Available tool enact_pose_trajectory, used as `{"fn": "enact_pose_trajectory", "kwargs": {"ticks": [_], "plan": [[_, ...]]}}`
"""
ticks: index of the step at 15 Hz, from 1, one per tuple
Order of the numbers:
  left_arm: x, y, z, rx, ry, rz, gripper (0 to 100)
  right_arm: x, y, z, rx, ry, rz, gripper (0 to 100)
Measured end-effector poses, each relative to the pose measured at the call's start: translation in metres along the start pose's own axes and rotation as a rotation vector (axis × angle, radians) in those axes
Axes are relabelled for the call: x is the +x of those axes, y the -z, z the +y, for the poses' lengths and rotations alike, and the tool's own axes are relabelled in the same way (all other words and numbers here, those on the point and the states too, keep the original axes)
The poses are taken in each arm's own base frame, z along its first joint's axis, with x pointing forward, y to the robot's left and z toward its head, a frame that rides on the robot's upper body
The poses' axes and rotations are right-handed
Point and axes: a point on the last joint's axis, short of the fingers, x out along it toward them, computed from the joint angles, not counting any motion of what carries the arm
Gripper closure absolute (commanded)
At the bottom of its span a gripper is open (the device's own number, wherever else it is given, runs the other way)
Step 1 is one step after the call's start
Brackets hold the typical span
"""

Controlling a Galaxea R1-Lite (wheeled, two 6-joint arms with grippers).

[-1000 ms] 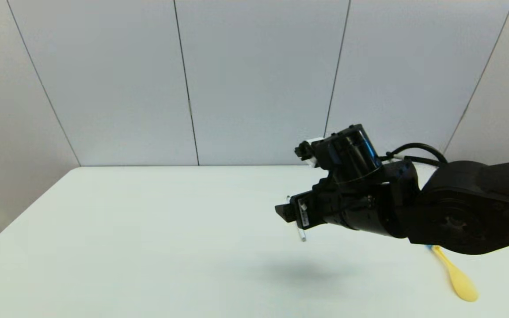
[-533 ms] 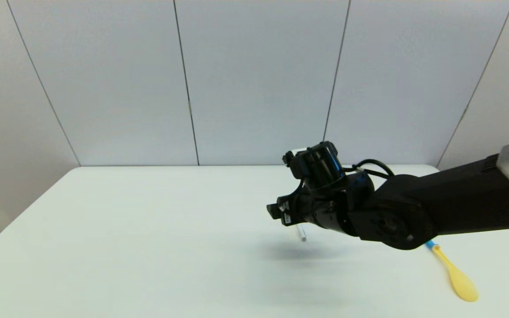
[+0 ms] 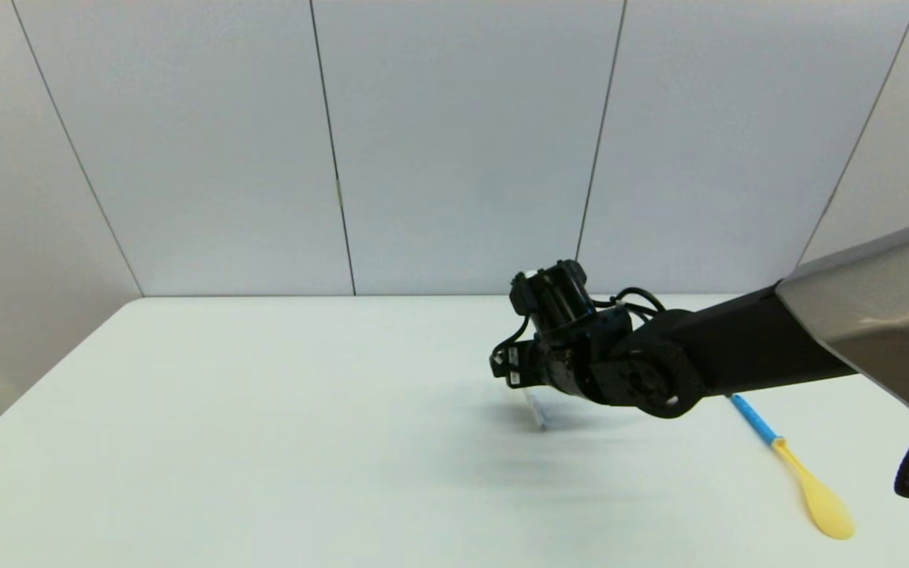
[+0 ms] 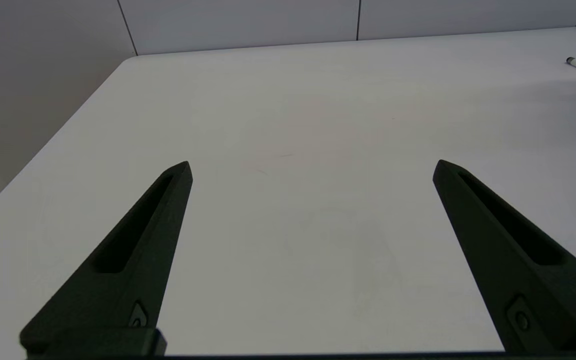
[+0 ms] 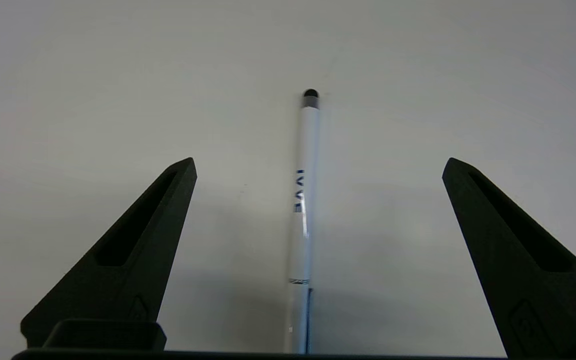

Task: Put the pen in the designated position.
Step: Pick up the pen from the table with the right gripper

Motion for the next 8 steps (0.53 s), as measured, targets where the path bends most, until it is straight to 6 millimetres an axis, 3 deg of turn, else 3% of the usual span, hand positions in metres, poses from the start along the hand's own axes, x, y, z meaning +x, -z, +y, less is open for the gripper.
{"fn": "enact_pose_trajectory", "kwargs": {"ticks": [8], "plan": [[0.0,0.0,0.0,0.0,0.0,0.0,0,0.0078,0.0088,0.0014,-0.019,0.001,0.044,0]]}}
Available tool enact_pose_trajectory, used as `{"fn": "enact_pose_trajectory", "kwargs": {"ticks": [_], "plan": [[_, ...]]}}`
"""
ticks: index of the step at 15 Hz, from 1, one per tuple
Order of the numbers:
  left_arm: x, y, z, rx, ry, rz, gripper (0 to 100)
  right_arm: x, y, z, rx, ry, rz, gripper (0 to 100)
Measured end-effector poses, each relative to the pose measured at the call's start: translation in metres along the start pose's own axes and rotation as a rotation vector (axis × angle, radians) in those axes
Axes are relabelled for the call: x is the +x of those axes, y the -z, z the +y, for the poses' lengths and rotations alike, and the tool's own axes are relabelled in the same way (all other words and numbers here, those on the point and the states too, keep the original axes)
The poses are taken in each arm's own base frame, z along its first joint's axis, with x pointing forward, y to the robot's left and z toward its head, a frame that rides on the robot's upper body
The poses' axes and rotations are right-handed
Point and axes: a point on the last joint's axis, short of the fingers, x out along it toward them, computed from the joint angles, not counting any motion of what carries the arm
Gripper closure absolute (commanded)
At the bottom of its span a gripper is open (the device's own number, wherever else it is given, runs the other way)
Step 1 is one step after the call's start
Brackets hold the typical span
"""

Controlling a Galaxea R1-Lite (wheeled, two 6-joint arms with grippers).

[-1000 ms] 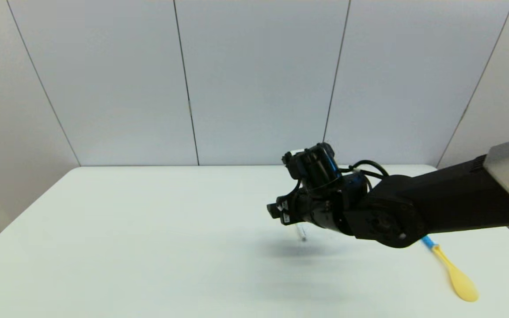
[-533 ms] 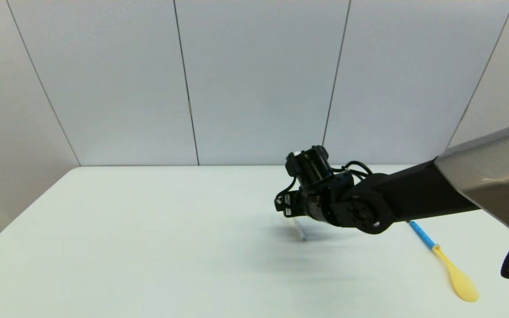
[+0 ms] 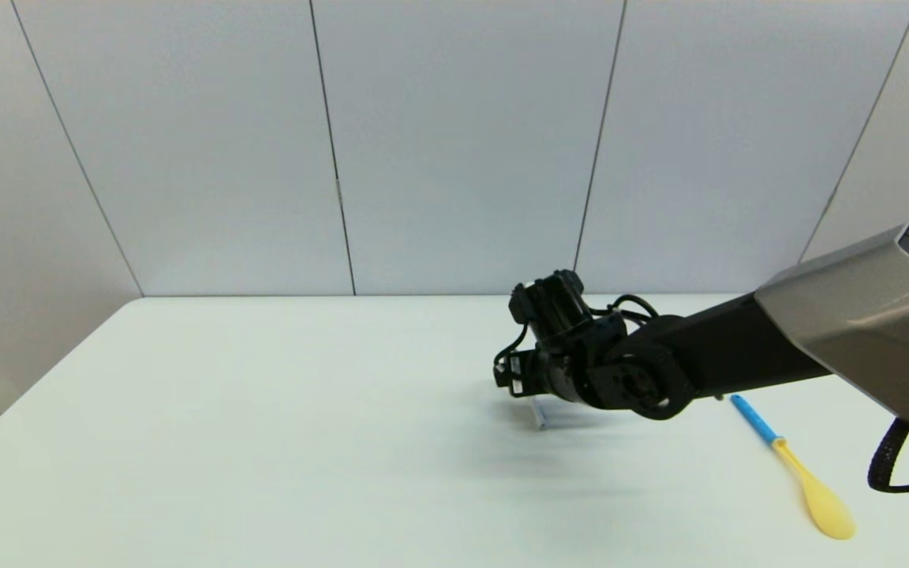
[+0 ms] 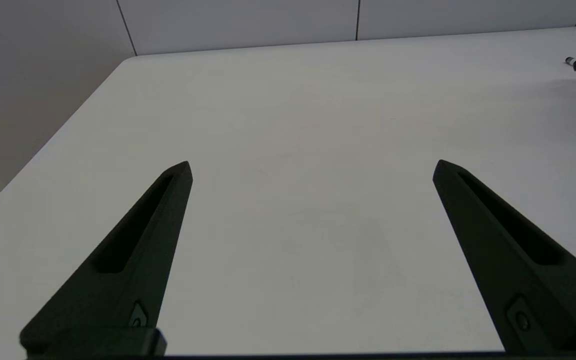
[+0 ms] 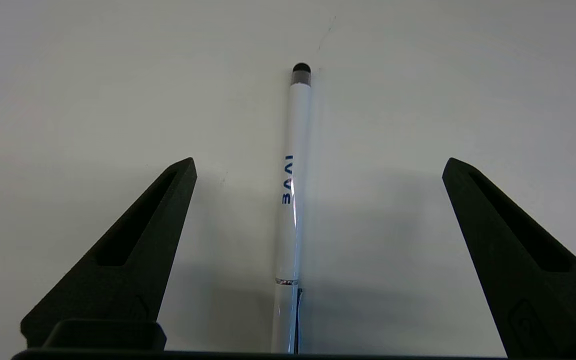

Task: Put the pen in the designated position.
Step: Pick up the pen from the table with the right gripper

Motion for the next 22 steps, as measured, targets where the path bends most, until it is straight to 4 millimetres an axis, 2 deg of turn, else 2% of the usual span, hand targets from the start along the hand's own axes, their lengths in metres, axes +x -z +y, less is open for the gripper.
{"fn": "enact_pose_trajectory", "kwargs": {"ticks": [8,13,19,20,22], "plan": [[0.0,0.0,0.0,0.0,0.0,0.0,0,0.004,0.009,0.008,-0.012,-0.025,0.04,0],[0.0,0.0,0.0,0.0,0.0,0.0,0,0.01,0.011,0.009,0.054,-0.023,0.058,0],[0.0,0.0,0.0,0.0,0.0,0.0,0,0.012,0.014,0.009,0.055,-0.018,0.07,0],[0.0,0.0,0.0,0.0,0.0,0.0,0,0.013,0.014,0.009,0.055,-0.018,0.071,100],[0.0,0.0,0.0,0.0,0.0,0.0,0,0.013,0.015,0.009,0.052,-0.018,0.074,100]]}}
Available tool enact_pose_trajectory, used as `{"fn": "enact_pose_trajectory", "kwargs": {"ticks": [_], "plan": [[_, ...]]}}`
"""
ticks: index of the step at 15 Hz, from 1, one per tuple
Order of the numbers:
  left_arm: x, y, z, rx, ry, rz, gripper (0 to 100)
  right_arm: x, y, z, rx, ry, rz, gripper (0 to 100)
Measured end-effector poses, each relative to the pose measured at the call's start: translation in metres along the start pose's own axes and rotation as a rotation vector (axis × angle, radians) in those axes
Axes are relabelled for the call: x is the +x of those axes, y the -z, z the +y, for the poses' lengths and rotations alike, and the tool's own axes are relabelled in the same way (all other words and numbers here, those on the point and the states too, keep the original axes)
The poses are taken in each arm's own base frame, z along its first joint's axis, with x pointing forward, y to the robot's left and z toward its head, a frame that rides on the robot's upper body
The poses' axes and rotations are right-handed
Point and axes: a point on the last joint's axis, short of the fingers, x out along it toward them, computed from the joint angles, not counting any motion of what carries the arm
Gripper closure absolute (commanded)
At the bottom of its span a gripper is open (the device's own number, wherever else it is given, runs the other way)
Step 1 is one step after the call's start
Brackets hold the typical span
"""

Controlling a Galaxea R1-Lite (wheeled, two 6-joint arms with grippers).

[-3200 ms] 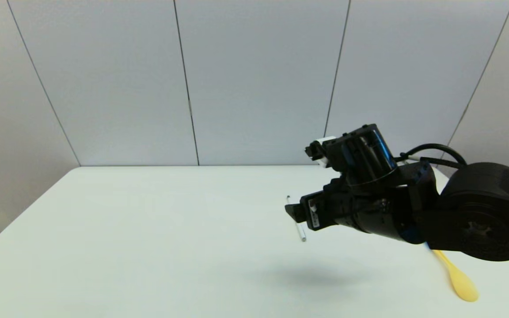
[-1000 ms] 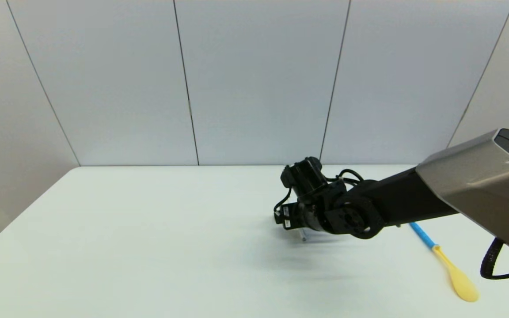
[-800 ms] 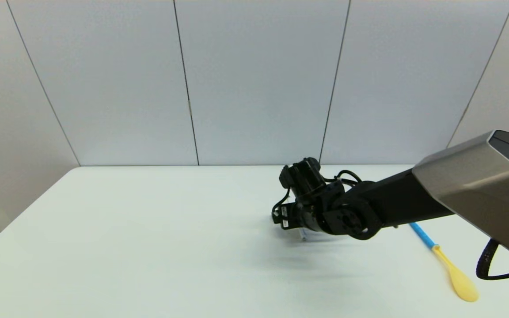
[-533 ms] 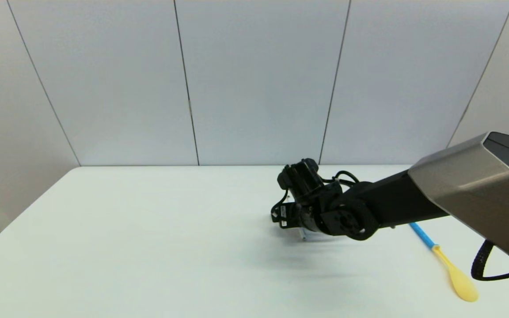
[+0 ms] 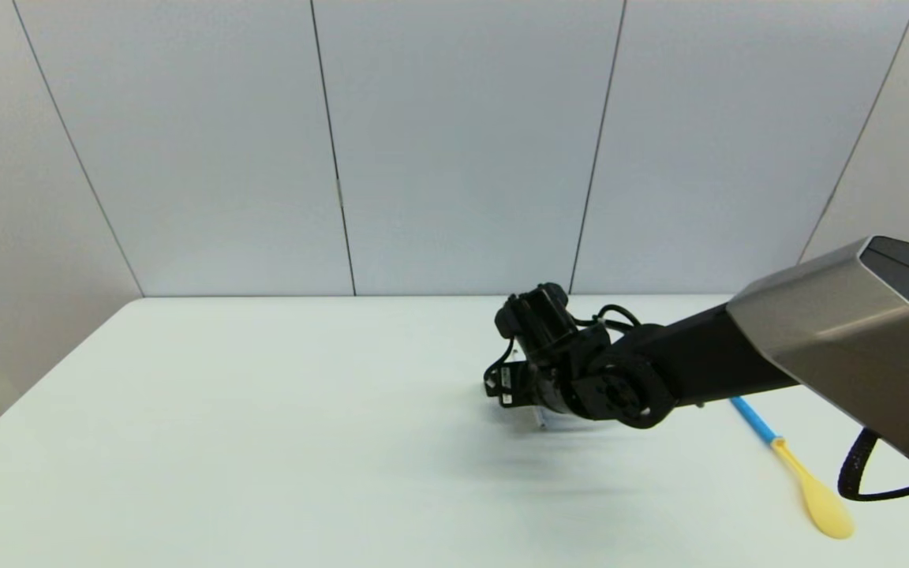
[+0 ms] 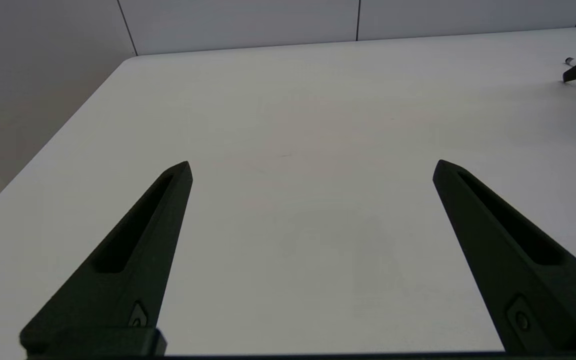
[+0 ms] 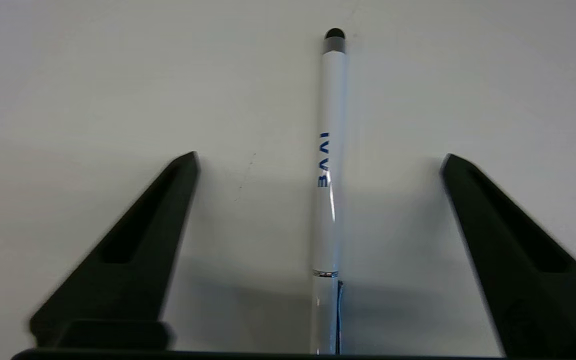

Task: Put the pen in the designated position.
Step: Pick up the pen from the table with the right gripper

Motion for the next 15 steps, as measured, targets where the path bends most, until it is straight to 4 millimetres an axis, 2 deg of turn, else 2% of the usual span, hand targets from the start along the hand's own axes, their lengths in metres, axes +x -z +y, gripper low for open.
{"fn": "enact_pose_trajectory", "kwargs": {"ticks": [15], "plan": [[0.0,0.0,0.0,0.0,0.0,0.0,0,-0.0014,0.0045,0.0023,-0.032,0.008,0.029,100]]}}
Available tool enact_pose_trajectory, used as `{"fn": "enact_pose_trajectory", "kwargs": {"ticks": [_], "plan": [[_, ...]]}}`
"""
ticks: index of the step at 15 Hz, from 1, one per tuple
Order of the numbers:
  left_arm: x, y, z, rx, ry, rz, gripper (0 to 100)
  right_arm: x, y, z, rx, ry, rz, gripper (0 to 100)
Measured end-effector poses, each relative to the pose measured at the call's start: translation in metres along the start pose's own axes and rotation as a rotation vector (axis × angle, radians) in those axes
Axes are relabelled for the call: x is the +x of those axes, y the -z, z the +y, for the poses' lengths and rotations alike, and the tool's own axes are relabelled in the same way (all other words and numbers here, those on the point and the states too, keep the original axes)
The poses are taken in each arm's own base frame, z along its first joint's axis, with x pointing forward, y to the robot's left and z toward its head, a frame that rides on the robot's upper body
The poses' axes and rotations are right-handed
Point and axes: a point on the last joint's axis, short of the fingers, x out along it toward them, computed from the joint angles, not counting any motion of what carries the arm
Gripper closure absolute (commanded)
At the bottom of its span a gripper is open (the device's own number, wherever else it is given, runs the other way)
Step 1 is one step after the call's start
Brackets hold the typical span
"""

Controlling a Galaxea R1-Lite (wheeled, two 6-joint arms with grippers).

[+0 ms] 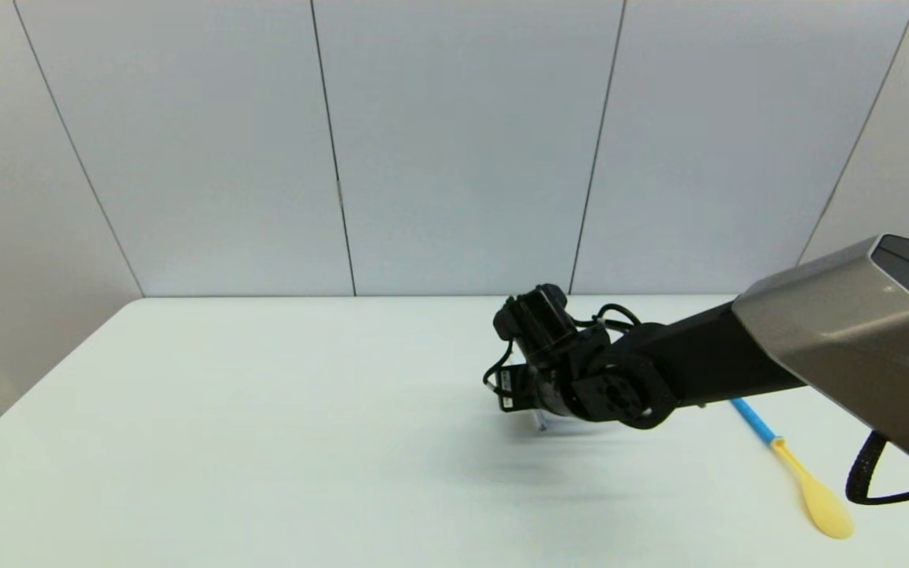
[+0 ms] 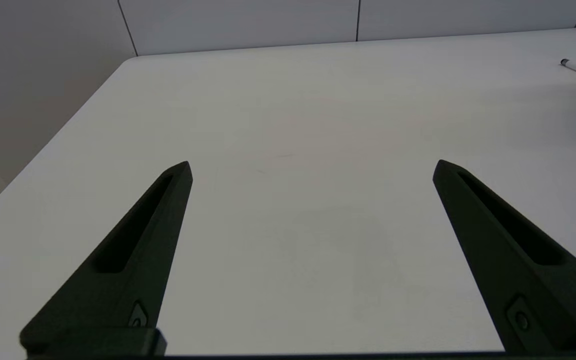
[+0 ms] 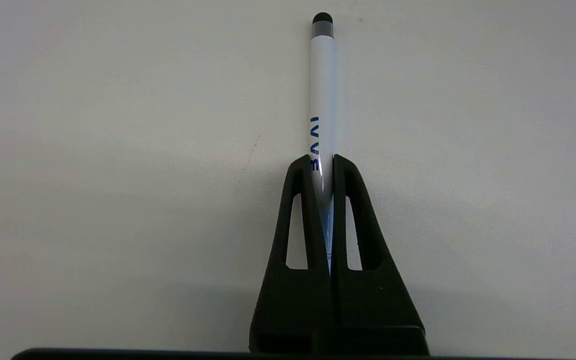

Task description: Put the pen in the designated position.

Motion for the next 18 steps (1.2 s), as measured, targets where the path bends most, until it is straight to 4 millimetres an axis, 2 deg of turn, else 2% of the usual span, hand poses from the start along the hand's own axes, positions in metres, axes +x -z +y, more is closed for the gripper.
{"fn": "enact_pose_trajectory", "kwargs": {"ticks": [7,13,18], "plan": [[0.0,0.0,0.0,0.0,0.0,0.0,0,-0.011,-0.007,-0.002,0.005,-0.005,-0.015,100],[0.0,0.0,0.0,0.0,0.001,0.0,0,-0.043,-0.022,-0.014,0.032,-0.003,-0.04,100],[0.0,0.0,0.0,0.0,0.0,0.0,0,-0.076,-0.044,-0.035,0.072,0.002,-0.133,100]]}}
